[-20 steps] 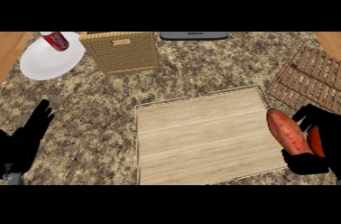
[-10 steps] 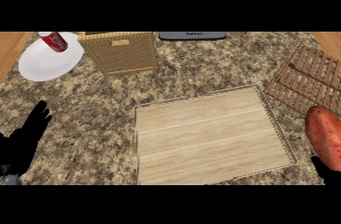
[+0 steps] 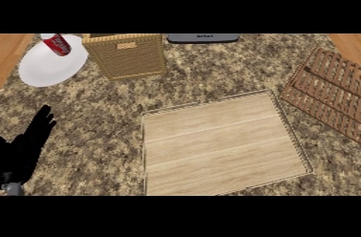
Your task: Pick the sweet potato from the tray and place it in the tiered shelf
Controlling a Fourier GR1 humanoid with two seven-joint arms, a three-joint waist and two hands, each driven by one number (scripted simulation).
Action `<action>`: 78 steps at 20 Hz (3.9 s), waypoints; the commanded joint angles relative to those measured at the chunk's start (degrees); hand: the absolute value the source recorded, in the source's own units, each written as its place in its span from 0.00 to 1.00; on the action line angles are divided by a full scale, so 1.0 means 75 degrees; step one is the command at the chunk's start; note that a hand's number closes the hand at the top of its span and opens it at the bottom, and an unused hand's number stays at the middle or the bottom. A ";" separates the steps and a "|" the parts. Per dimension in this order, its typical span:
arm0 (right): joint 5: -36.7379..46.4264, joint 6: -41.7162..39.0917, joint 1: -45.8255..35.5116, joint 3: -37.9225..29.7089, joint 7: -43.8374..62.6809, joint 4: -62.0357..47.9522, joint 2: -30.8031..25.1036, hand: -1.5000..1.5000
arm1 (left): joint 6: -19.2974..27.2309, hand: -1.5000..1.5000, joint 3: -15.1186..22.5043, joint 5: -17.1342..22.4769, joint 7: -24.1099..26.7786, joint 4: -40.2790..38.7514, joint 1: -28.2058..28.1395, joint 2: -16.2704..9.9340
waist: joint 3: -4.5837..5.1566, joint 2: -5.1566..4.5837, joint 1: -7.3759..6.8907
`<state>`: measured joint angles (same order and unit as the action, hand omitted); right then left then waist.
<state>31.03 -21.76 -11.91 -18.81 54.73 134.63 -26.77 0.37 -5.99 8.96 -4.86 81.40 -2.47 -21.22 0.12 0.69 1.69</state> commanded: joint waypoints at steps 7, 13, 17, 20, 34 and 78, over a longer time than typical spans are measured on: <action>-0.1912 -0.1740 -0.1934 -0.1653 0.2062 0.0038 -0.2303 1.00 | -0.0168 0.50 -0.0074 -0.0040 -0.0110 0.0199 0.0073 -0.0104 | 0.0010 -0.0018 -0.0123; -0.2646 -0.1826 -0.2048 -0.2030 0.1826 -0.0863 -0.3269 1.00 | -0.0229 0.50 -0.0050 -0.0118 0.0089 -0.0064 -0.0002 0.0084 | 0.0004 -0.0052 -0.0171; -0.2303 -0.1431 -0.2197 -0.2070 0.1151 -0.2084 -0.3666 1.00 | -0.0282 0.50 -0.0044 0.0020 -0.0368 0.0489 0.0086 0.0081 | -0.0007 -0.0082 -0.0290; -0.1924 -0.1504 -0.1966 -0.2033 0.0763 -0.2365 -0.3927 1.00 | -0.0275 0.50 -0.0053 -0.0171 -0.0114 0.0371 -0.0079 0.0094 | -0.0009 -0.0087 -0.0271; -0.0619 -0.0019 -0.2031 -0.1845 -0.1636 -0.5062 -0.3587 1.00 | -0.0352 0.50 -0.0359 -0.0356 -0.0028 -0.0887 0.0942 0.0296 | -0.0014 -0.0100 -0.0213; -0.4525 -0.1645 -0.1010 -0.8294 -0.0881 -0.7110 -0.5919 0.00 | -0.0730 0.50 -0.1006 -0.0408 -0.0149 0.0111 -0.0123 0.0272 | -0.0016 0.0053 0.0283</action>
<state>0.76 -27.63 -22.03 -71.62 44.22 84.84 -63.75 -4.54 -12.09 5.14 -5.64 81.82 -2.46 -18.01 0.00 0.68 2.56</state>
